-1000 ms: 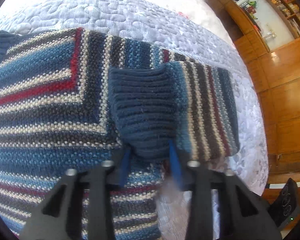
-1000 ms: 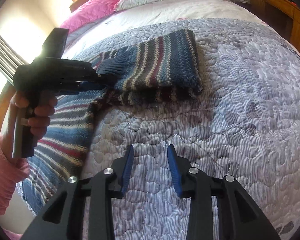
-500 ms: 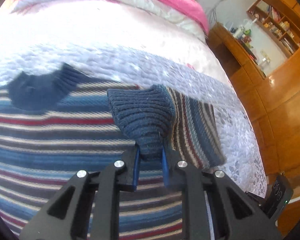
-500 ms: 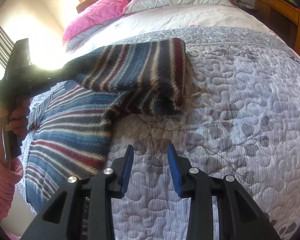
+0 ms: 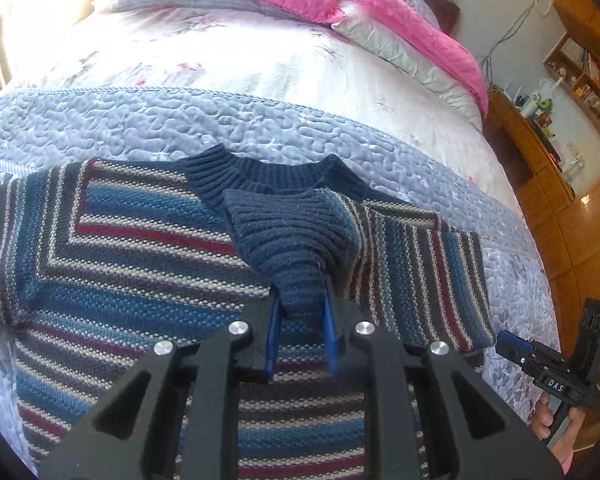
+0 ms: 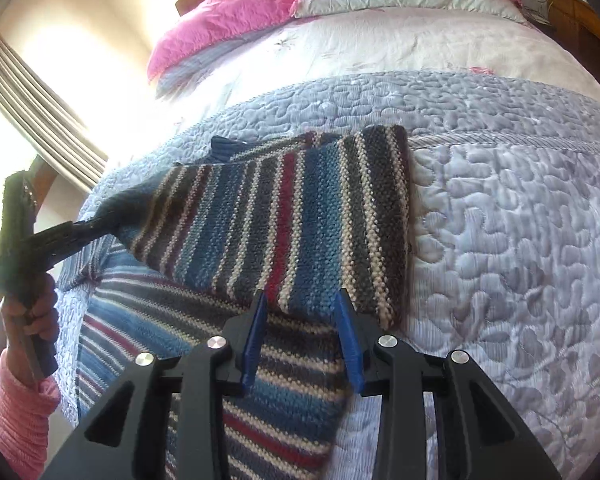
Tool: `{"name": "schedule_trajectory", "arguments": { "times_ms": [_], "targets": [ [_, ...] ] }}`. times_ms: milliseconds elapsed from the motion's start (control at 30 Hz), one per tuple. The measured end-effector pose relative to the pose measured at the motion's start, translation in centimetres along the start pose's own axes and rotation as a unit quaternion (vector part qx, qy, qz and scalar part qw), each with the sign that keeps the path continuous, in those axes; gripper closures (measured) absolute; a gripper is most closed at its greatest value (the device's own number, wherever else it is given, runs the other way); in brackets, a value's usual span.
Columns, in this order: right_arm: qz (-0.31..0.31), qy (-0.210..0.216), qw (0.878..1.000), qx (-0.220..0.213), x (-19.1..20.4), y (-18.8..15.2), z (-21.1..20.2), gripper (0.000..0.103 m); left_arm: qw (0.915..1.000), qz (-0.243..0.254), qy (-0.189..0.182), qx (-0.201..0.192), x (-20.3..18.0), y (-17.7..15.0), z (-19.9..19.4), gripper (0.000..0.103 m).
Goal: Fold small clothes
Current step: 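Grasp the folded cuff with the left tool and lay it flat below the collar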
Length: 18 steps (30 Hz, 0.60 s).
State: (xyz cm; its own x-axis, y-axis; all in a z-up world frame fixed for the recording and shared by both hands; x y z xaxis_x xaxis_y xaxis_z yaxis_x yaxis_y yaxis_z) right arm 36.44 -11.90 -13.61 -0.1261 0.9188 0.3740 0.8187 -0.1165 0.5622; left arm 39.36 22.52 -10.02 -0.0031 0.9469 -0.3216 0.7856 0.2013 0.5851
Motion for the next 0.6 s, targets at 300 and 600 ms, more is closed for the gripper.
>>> {"name": "schedule_trajectory", "arguments": {
  "times_ms": [300, 600],
  "targets": [
    [-0.009, -0.045, 0.998, 0.046, -0.5, -1.9, 4.6, 0.068, 0.9959, -0.012, 0.089, 0.008, 6.1, -1.7, 1.8, 0.067],
    [-0.007, -0.031, 0.999, 0.022, 1.3, -0.8, 2.5, 0.060, 0.9982, -0.022, 0.055, -0.007, 5.0, -1.4, -1.1, 0.066]
  ]
}}
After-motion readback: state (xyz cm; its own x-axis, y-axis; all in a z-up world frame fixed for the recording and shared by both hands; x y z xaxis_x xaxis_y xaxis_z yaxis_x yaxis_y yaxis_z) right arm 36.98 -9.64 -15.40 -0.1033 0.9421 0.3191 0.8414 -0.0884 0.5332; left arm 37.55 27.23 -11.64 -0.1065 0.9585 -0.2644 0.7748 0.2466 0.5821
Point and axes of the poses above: each gripper's, at about its wrist camera, not at the fingertips, and z roughly the way its jaws point, x to its left, y to its top, the point moved 2 cm from there along z, roughly the way its jaws point, and after that the axes turned 10 degrees about -x, right-handed, at the moved point
